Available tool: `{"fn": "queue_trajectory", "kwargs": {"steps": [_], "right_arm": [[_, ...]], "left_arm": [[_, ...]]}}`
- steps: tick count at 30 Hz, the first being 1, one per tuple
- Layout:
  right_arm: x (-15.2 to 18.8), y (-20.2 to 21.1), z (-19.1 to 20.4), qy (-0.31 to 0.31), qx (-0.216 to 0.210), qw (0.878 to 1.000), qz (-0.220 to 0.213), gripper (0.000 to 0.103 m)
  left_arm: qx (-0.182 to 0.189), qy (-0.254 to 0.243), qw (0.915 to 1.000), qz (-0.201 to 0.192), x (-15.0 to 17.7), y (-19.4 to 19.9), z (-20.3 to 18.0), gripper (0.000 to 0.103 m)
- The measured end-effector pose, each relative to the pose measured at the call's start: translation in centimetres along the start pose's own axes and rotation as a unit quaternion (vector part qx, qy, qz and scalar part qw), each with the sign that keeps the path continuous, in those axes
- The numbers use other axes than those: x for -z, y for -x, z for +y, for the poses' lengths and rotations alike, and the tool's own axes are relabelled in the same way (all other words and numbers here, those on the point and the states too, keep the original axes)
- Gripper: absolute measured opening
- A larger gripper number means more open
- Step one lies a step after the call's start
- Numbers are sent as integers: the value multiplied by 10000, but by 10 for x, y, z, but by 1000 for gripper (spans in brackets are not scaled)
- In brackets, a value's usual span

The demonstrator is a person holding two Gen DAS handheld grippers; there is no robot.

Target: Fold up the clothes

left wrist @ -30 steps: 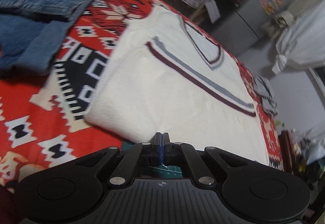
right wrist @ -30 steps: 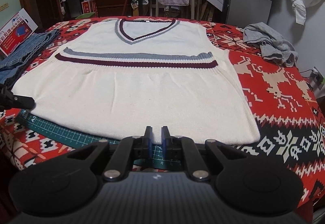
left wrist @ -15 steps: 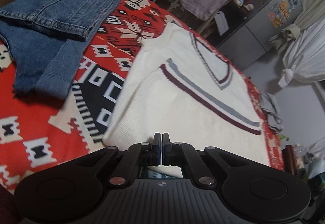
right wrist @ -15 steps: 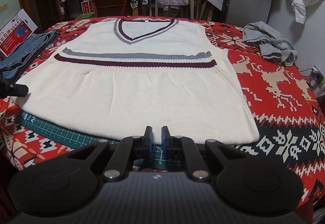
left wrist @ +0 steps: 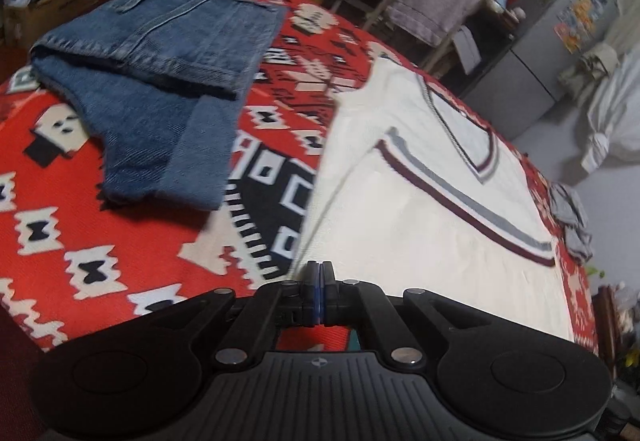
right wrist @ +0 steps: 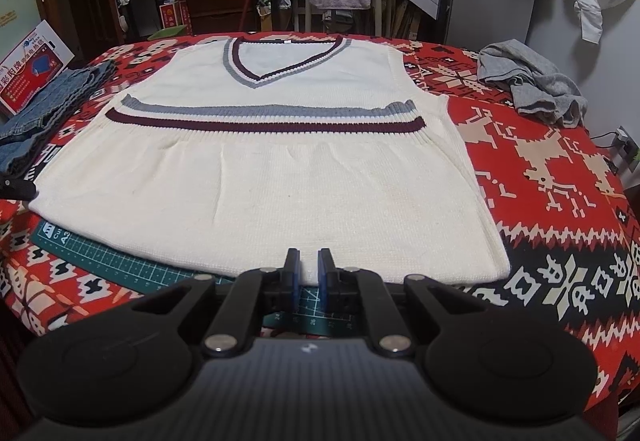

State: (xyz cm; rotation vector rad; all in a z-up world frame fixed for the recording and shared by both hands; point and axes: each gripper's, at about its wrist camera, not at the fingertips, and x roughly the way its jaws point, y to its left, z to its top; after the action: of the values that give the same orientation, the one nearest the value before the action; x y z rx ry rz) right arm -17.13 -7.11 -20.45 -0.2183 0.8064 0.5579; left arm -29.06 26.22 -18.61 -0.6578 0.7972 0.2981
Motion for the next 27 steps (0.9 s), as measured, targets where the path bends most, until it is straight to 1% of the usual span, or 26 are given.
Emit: {"fn": "queue_trajectory", "kwargs": {"steps": [9, 10, 14, 17, 20, 22, 24, 27], "right_arm": [[0, -1, 0, 0, -10, 10000, 13, 8], [0, -1, 0, -1, -12, 10000, 13, 8], [0, -1, -1, 1, -14, 10000, 9, 8], [0, -1, -1, -9, -27, 10000, 6, 8], [0, -1, -1, -12, -29, 10000, 5, 8], [0, -1, -1, -14, -32, 10000, 1, 8], [0, -1, -1, -12, -30, 10000, 5, 8], [0, 0, -1, -11, -27, 10000, 13, 8]], "left_arm": [[170, -693, 9973, 175, 10, -6, -31, 2], [156, -709, 9972, 181, 10, -6, -31, 2], [-57, -441, 9989, 137, 9, -6, -14, 2], [-90, -179, 9998, 91, 5, -2, 0, 2], [-49, -83, 9999, 73, 3, 2, 3, 2], [58, -106, 9999, 76, 2, 4, -2, 1], [274, -141, 9995, 109, 3, 3, -11, 1], [528, -287, 9979, 245, 8, -5, -29, 1]]}}
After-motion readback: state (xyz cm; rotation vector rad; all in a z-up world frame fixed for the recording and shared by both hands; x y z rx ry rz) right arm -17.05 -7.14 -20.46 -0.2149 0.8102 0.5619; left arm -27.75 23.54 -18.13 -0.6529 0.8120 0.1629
